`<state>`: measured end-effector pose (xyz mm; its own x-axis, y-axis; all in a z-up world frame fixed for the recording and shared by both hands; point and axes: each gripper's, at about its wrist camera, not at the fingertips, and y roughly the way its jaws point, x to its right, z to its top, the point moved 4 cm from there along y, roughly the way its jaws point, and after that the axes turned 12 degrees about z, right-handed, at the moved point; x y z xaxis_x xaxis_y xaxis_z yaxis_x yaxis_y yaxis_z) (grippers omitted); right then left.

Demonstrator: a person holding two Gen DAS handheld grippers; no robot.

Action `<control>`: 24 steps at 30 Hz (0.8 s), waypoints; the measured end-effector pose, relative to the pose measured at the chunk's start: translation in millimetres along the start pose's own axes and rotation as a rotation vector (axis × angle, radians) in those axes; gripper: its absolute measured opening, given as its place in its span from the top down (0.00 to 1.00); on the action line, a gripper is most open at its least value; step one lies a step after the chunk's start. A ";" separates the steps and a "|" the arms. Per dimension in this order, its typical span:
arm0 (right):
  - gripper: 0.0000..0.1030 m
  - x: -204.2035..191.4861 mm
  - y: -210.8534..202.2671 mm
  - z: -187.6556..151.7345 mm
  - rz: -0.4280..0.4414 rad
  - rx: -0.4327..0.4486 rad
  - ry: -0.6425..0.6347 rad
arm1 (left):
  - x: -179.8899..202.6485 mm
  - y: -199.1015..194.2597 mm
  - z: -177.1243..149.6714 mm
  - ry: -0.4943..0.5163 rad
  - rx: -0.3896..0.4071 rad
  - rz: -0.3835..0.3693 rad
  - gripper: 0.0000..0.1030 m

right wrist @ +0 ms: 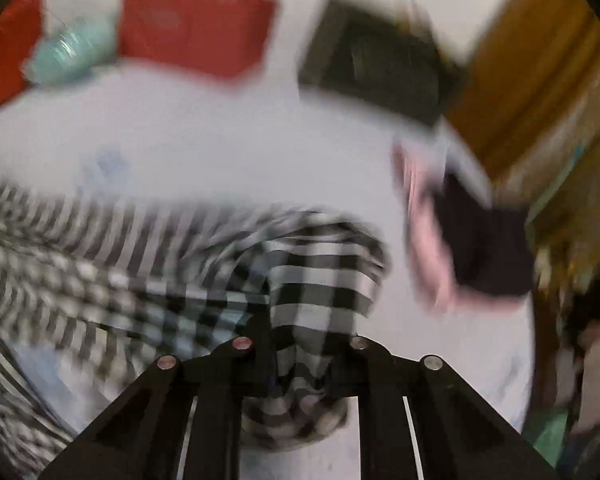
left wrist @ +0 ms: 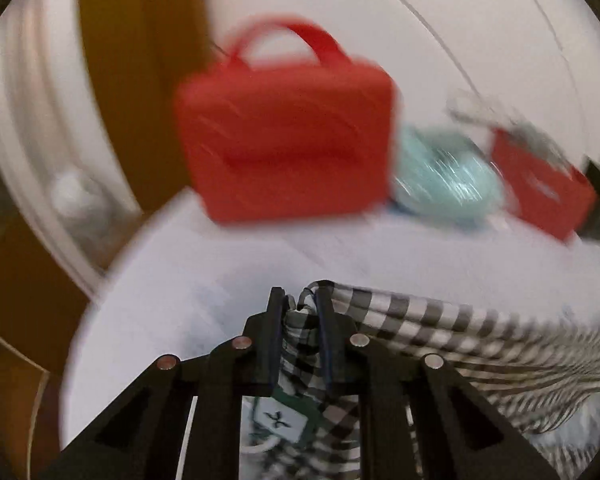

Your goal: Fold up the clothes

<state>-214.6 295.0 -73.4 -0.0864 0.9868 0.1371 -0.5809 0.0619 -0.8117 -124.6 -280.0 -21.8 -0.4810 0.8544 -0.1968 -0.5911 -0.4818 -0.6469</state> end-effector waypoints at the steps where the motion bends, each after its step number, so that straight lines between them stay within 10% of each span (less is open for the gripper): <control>1: 0.87 -2.4 -15.1 15.6 0.007 0.055 0.005 | -11.8 -0.2 12.5 -0.030 0.021 0.008 0.86; 4: 0.74 -7.2 -31.8 53.2 0.056 0.147 0.041 | -22.4 20.7 30.6 -0.070 0.016 0.042 0.80; 7: 0.08 -4.9 -1.0 67.7 0.152 0.102 0.113 | -14.7 80.8 22.1 -0.053 -0.110 0.094 0.61; 14: 0.11 35.2 35.3 31.8 0.225 0.048 0.326 | -1.8 140.4 -35.3 -0.021 -0.285 0.099 0.61; 18: 0.46 52.2 58.2 16.7 0.255 0.010 0.412 | 4.6 155.7 -53.0 0.037 -0.318 0.136 0.61; 21: 0.45 52.1 83.3 23.3 0.328 0.003 0.461 | 3.3 165.5 -65.0 0.052 -0.346 0.154 0.61; 24: 0.17 41.4 102.4 30.9 0.348 -0.016 0.445 | 1.0 168.9 -75.9 0.053 -0.364 0.140 0.63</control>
<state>-302.6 337.5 -133.3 0.0811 0.9173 -0.3899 -0.5669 -0.2793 -0.7750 -175.8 -345.8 -187.2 -0.5005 0.7990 -0.3332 -0.2490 -0.5015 -0.8285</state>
